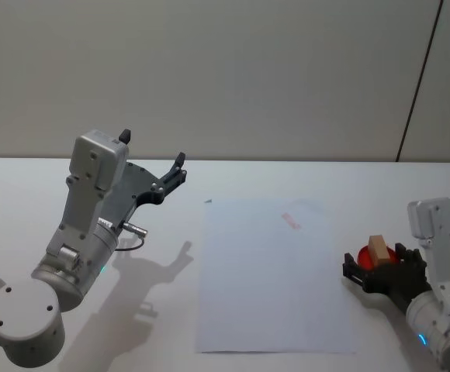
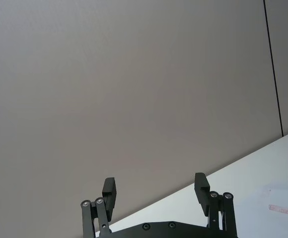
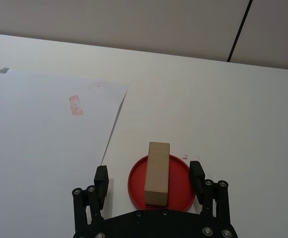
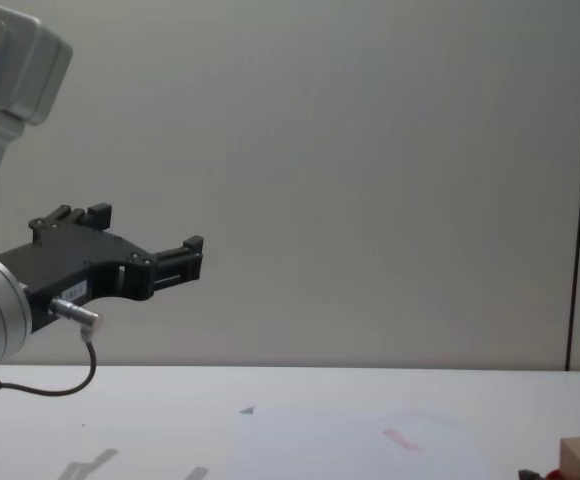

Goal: Use the one hand to pick up the stamp and affix it onto the A4 paper.

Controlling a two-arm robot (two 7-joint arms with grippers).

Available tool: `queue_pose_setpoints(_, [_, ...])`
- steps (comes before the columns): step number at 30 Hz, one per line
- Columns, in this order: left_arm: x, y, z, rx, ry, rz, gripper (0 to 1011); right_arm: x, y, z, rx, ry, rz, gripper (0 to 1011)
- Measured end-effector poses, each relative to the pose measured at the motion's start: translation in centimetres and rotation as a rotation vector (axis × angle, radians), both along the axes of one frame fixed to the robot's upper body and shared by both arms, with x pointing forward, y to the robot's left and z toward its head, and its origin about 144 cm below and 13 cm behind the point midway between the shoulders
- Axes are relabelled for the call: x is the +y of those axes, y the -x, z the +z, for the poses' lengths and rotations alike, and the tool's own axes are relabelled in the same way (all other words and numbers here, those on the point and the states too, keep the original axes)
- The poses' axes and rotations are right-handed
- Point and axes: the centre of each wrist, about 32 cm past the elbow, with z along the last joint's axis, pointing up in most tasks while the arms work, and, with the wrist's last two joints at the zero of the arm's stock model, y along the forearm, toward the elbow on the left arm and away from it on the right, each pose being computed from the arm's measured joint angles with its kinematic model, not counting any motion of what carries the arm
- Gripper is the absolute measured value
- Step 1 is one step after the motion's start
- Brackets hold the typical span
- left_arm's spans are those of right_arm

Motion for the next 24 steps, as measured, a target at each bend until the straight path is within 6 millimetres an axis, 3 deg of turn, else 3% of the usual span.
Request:
queue_pose_setpoints(6, [0.00,0.00,0.00,0.000,0.000,0.000,1003,0.05,0.08,-0.18,0.004,0.000,0.001,936])
queue_pose_setpoints(24, [0.00,0.00,0.00,0.000,0.000,0.000,1003,0.13,0.17,-0.39,0.009,-0.001,0.003,384])
